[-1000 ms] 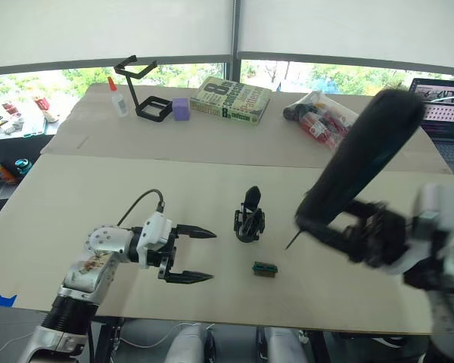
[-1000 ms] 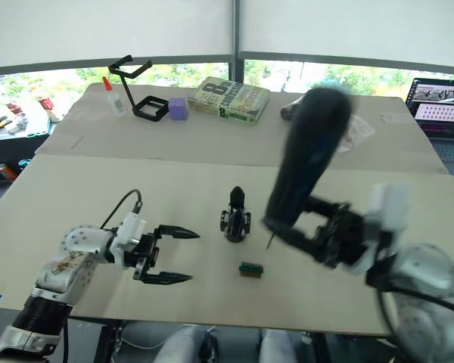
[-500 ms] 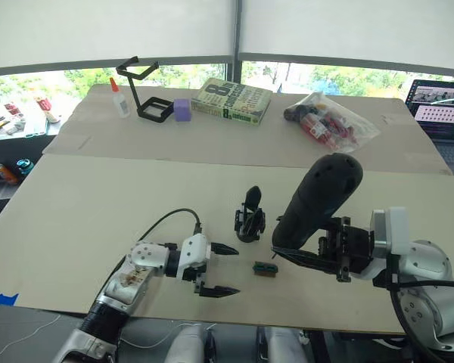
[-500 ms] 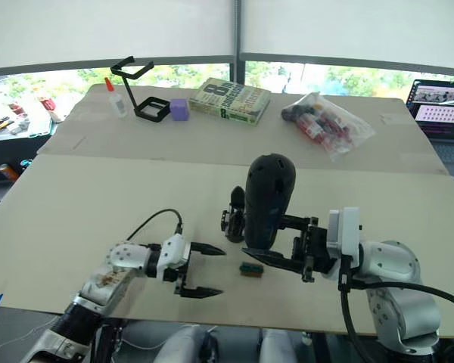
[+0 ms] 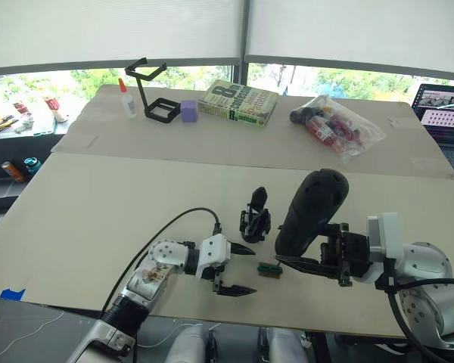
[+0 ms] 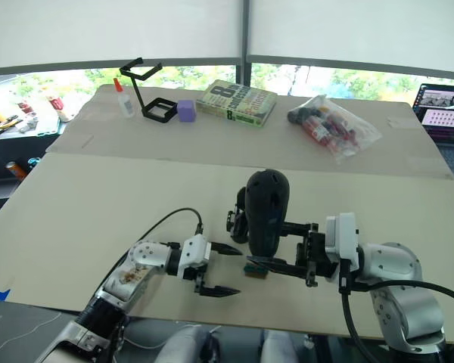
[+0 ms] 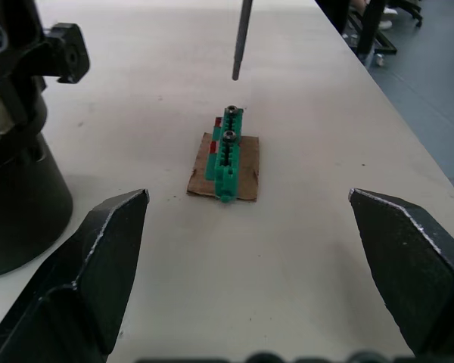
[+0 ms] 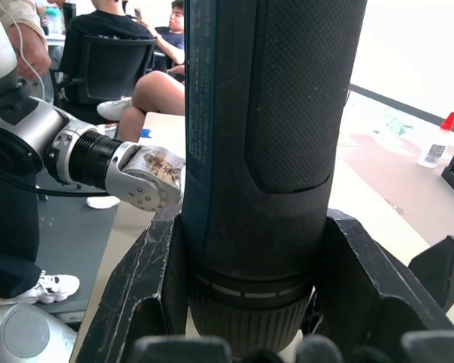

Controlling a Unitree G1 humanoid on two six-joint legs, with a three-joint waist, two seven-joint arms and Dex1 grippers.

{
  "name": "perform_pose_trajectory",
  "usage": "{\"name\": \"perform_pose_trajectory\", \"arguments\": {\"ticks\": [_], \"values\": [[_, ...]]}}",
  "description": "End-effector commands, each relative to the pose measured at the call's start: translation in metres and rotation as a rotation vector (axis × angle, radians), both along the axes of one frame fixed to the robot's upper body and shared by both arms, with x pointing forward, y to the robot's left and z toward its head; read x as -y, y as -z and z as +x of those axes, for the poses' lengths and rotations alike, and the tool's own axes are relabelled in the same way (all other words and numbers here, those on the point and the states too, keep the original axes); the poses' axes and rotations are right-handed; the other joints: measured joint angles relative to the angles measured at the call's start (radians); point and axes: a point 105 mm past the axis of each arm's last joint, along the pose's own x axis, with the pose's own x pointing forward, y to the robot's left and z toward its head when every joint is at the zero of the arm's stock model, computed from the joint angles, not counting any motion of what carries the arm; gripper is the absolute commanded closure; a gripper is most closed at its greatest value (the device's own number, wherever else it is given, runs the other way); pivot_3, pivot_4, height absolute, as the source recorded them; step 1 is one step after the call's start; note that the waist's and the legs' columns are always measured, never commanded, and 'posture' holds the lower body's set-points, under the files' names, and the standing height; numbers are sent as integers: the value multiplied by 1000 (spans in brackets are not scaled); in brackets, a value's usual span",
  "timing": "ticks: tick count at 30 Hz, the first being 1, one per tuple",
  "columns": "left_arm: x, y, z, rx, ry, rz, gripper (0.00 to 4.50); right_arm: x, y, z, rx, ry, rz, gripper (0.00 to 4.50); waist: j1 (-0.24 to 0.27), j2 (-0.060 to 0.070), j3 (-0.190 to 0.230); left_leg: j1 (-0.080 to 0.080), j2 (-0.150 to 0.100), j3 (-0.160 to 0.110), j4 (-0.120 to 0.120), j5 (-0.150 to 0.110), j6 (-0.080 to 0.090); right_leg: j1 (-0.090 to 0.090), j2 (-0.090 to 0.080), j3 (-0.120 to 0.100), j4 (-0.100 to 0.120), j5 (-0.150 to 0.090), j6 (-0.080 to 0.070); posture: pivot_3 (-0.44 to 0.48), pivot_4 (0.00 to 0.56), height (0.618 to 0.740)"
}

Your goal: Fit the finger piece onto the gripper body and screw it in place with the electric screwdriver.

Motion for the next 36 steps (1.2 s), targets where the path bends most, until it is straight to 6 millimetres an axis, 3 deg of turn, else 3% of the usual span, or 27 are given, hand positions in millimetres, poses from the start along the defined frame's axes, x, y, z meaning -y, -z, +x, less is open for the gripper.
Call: {"name": "perform_pose_trajectory", "arguments": {"ticks": [1,19,36], "values": [[7,6,-7,-45,31,22,0,0,-10,-4,60,-11,18,2573,1,0,0,0,0,0,0,0,0,0,0,0,0,0,0,0,150,740],[-3,-6,-9,-61,22,25,0,3,-5,-2,51,11,5,2573,-9,0,0,-1,0,0,0,0,0,-1,-1,-1,0,0,1,0,150,740],[-7,18,-8,-51,-1,38,0,2,2,1,37,23,3,2573,-6,0,0,0,0,0,0,0,0,0,-2,-1,0,0,0,0,150,740]]}}
